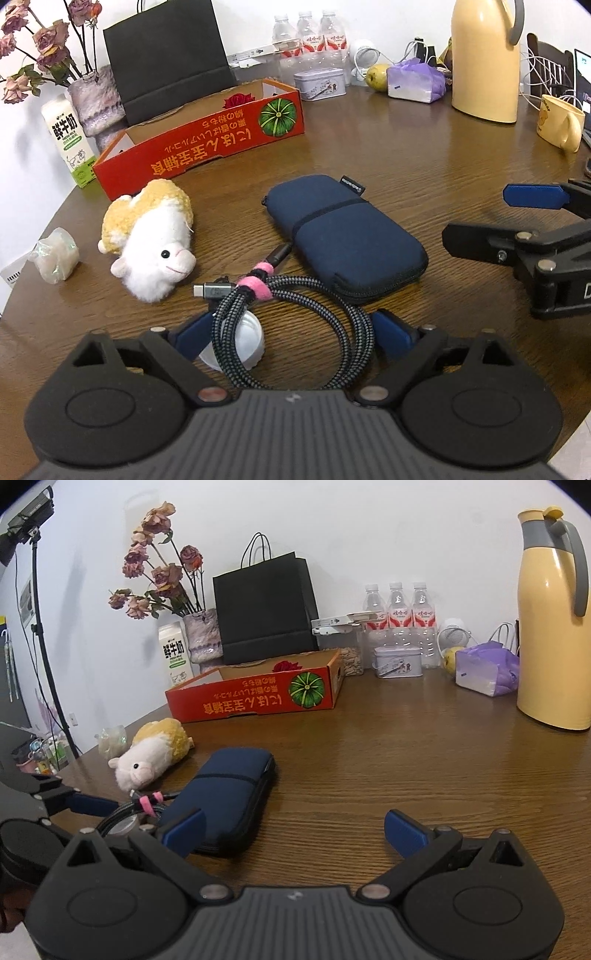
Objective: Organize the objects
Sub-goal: 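Grasp the braided black cable with the left tool while the right tool approaches the navy pouch, then grasp the white round lid with the right tool while the left tool holds the cable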
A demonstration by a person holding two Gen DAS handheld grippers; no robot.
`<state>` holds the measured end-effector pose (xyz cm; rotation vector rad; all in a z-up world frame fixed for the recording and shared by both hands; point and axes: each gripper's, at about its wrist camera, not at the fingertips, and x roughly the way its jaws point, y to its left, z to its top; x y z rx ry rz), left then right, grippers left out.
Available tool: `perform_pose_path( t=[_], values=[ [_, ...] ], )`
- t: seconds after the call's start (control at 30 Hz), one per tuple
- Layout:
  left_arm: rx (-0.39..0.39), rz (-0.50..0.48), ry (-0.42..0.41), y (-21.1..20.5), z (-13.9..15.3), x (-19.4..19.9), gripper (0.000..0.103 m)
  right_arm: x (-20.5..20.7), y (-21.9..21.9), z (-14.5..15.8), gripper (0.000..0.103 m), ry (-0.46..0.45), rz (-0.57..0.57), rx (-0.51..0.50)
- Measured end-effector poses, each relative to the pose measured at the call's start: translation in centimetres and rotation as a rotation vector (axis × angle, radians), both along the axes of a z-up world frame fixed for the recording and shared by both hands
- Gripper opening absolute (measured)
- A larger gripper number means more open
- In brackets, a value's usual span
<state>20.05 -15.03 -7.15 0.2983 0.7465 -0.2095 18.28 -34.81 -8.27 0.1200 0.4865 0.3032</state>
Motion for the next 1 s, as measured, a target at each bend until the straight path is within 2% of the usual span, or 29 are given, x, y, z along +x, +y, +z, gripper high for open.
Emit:
perform_pose_path(
  t=[0.43,0.83,1.0],
  values=[
    [-0.011,-0.008,-0.077,0.9,1.2,-1.5,0.091,0.2,-0.2,-0.1,0.103,0.015,-0.014,0.008],
    [-0.083,0.054,-0.135,4.2,3.0,-3.0,0.091,0.3,1.0,0.0,0.103,0.026,-0.073,-0.064],
    [-0.116,0.079,-0.145,6.0,3.3,-3.5,0.091,-0.1,2.7,0.2,0.103,0.031,-0.052,-0.086]
  ],
)
